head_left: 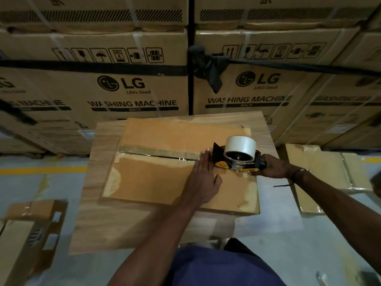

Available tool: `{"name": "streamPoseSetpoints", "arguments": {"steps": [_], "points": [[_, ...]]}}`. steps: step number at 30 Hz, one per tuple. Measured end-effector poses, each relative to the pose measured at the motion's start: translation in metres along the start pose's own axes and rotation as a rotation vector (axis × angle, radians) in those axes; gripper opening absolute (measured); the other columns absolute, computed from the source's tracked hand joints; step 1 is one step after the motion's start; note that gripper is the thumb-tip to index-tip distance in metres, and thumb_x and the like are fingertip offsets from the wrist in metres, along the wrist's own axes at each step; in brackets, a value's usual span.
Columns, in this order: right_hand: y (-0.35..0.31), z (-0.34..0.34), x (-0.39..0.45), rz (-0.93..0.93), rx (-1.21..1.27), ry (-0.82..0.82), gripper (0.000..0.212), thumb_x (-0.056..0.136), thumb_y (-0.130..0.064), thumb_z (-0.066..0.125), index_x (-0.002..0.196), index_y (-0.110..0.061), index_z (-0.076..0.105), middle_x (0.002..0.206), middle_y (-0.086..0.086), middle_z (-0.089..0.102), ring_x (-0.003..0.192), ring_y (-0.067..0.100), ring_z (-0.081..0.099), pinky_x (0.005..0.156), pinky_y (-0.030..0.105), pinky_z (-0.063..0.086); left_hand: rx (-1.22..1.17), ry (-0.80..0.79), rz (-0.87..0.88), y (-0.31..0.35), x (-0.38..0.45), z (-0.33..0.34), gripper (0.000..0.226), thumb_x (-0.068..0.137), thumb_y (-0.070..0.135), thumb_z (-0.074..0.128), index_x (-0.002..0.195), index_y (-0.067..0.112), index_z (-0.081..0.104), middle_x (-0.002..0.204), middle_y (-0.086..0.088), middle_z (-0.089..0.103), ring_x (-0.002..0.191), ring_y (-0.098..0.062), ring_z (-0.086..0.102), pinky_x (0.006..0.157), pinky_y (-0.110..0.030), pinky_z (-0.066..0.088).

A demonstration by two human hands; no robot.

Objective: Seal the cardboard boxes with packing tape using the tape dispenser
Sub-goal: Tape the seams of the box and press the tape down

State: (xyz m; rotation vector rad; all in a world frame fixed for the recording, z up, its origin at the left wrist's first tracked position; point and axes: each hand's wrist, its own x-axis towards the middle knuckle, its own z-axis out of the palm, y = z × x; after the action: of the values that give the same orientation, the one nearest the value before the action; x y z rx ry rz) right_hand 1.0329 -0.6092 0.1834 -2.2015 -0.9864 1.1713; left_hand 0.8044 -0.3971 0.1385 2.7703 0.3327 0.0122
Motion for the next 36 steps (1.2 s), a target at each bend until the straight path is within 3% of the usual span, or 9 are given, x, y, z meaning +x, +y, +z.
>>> {"name": "streamPoseSetpoints", "arguments": {"steps": [2, 8, 12, 15, 21, 24, 27, 33, 36], "points": [[0.002, -0.001, 0.0, -0.026, 0.008, 0.002, 0.056, 0.067, -0.073, 0.08, 0.101, -0.028, 0.077, 0.097, -0.003, 0.078, 0.096, 0.019, 0.073, 0.091, 0.053, 0.056, -0.01, 0.018, -0.021, 0.009, 0.003, 0.003, 0.082, 0.103, 0.047, 0.032, 0.163, 0.003, -0.003, 0.172, -0.014, -0.006, 0.159, -0.025, -0.009, 0.129, -0.042, 0.008], [-0.01, -0.008, 0.002, -0.071, -0.015, -0.03, 0.027, 0.085, -0.032, 0.085, 0.111, -0.029, 0.076, 0.107, -0.011, 0.078, 0.103, 0.01, 0.071, 0.095, 0.036, 0.055, -0.016, 0.031, -0.032, 0.002, 0.003, 0.004, 0.083, 0.103, 0.048, 0.035, 0.163, 0.008, -0.006, 0.172, -0.012, -0.003, 0.159, -0.022, -0.009, 0.129, -0.042, 0.011], [-0.005, -0.019, -0.003, -0.117, -0.019, -0.065, 0.02, 0.089, -0.023, 0.082, 0.108, -0.025, 0.076, 0.096, -0.019, 0.077, 0.087, -0.002, 0.07, 0.078, 0.019, 0.051, 0.019, 0.015, -0.05, 0.008, 0.004, 0.003, 0.084, 0.104, 0.05, 0.032, 0.163, 0.007, -0.009, 0.172, -0.01, -0.009, 0.158, -0.019, -0.013, 0.13, -0.039, 0.007], [0.022, -0.037, -0.017, -0.111, -0.041, -0.087, 0.019, 0.087, -0.025, 0.084, 0.104, -0.027, 0.076, 0.098, -0.014, 0.078, 0.093, 0.006, 0.073, 0.085, 0.032, 0.056, 0.079, 0.01, -0.055, 0.007, 0.003, 0.006, 0.08, 0.106, 0.052, 0.027, 0.163, 0.005, -0.004, 0.172, -0.011, -0.009, 0.158, -0.019, -0.014, 0.129, -0.04, 0.007], [0.071, -0.058, -0.039, -0.119, 0.036, -0.086, 0.066, 0.07, -0.071, 0.082, 0.113, -0.021, 0.074, 0.112, 0.004, 0.077, 0.108, 0.024, 0.072, 0.099, 0.055, 0.055, 0.082, 0.002, -0.128, 0.02, 0.007, 0.007, 0.081, 0.104, 0.052, 0.028, 0.163, 0.005, -0.002, 0.172, -0.011, -0.011, 0.158, -0.021, -0.015, 0.129, -0.044, 0.009], [0.071, -0.057, -0.037, -0.135, 0.0, -0.07, 0.049, 0.078, -0.059, 0.082, 0.109, -0.021, 0.075, 0.107, 0.002, 0.077, 0.104, 0.024, 0.072, 0.095, 0.056, 0.055, 0.01, -0.003, -0.184, 0.064, 0.015, 0.009, 0.089, 0.101, 0.059, 0.03, 0.163, 0.005, -0.005, 0.171, -0.013, -0.013, 0.158, -0.025, -0.016, 0.128, -0.04, 0.0], [0.068, -0.054, -0.035, -0.108, -0.062, -0.07, 0.021, 0.087, -0.03, 0.083, 0.106, -0.024, 0.076, 0.103, -0.006, 0.078, 0.101, 0.014, 0.072, 0.096, 0.05, 0.056, -0.031, -0.059, -0.116, 0.12, 0.029, 0.022, 0.094, 0.098, 0.071, 0.031, 0.16, 0.001, 0.022, 0.169, -0.022, 0.012, 0.158, -0.032, 0.005, 0.129, -0.042, 0.006], [0.072, -0.062, -0.035, -0.089, -0.041, -0.09, 0.018, 0.087, -0.028, 0.083, 0.103, -0.026, 0.076, 0.102, -0.003, 0.079, 0.098, 0.017, 0.073, 0.094, 0.05, 0.057, 0.063, -0.012, -0.138, 0.138, 0.033, 0.031, 0.087, 0.094, 0.059, 0.047, 0.154, -0.003, 0.035, 0.162, -0.027, 0.03, 0.155, -0.036, 0.021, 0.127, -0.038, 0.006], [0.071, -0.069, -0.044, -0.13, -0.021, -0.104, 0.023, 0.086, -0.026, 0.084, 0.107, -0.019, 0.076, 0.105, 0.0, 0.078, 0.101, 0.021, 0.073, 0.095, 0.052, 0.056, 0.103, 0.003, -0.107, 0.133, 0.035, 0.036, 0.091, 0.095, 0.058, 0.042, 0.161, 0.0, 0.02, 0.168, -0.025, 0.013, 0.158, -0.033, 0.005, 0.13, -0.042, 0.007]]}}
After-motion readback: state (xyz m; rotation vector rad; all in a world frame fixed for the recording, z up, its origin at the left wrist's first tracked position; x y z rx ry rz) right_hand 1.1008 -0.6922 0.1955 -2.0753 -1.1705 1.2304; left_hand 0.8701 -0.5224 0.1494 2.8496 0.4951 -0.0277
